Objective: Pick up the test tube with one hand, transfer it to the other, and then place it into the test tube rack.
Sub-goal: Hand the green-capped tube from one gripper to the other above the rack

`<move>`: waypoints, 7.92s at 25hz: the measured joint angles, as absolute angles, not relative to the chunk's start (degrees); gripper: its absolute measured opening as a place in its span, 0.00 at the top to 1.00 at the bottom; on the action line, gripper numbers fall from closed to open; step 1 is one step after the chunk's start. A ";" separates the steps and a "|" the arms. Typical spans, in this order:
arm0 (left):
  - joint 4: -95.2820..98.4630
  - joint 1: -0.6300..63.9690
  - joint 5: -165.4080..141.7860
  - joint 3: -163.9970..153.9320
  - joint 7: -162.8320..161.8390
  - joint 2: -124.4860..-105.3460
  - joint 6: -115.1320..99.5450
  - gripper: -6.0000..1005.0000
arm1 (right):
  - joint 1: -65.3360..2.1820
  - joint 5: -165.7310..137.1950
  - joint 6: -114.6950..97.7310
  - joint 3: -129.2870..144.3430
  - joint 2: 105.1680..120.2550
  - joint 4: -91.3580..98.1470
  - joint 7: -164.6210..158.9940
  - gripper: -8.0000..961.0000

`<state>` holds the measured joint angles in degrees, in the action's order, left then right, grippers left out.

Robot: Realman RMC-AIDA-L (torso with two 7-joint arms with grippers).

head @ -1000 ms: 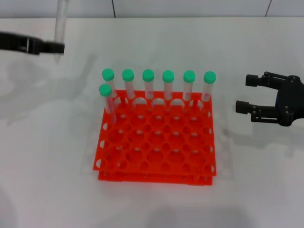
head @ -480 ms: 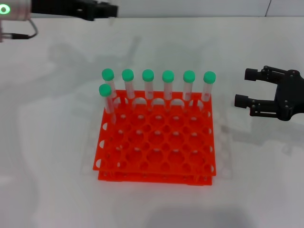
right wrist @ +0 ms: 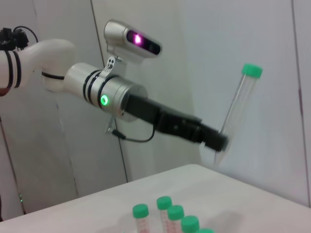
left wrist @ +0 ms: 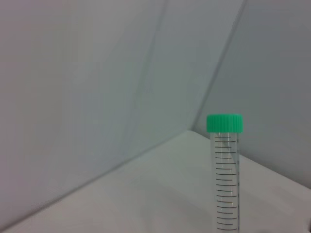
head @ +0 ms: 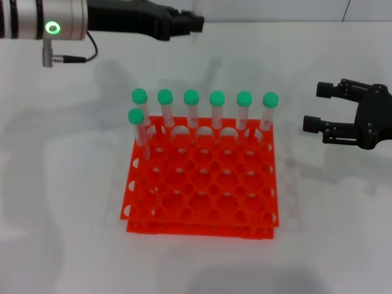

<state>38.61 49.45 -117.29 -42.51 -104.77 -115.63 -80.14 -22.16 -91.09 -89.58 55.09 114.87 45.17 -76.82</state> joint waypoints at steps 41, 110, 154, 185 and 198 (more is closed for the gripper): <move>38.31 43.18 -116.29 -46.85 -94.24 -115.11 -93.16 0.75 | -22.60 -88.94 -89.20 53.44 115.16 44.73 -75.23 0.14; 38.67 41.77 -114.86 -46.74 -94.10 -115.21 -92.63 0.71 | -30.20 -81.55 -86.23 57.09 115.37 38.58 -78.07 0.14; 38.23 44.62 -115.58 -47.19 -93.76 -115.89 -90.88 0.69 | -35.57 -79.64 -84.83 59.24 115.72 38.08 -81.15 0.14; 38.23 44.48 -115.52 -47.29 -93.45 -116.63 -90.97 0.67 | -39.01 -78.15 -83.18 63.37 115.83 37.80 -82.52 0.39; 38.23 44.58 -115.40 -47.29 -93.42 -116.63 -91.12 0.67 | -38.73 -77.78 -81.85 63.88 115.75 37.24 -82.53 0.45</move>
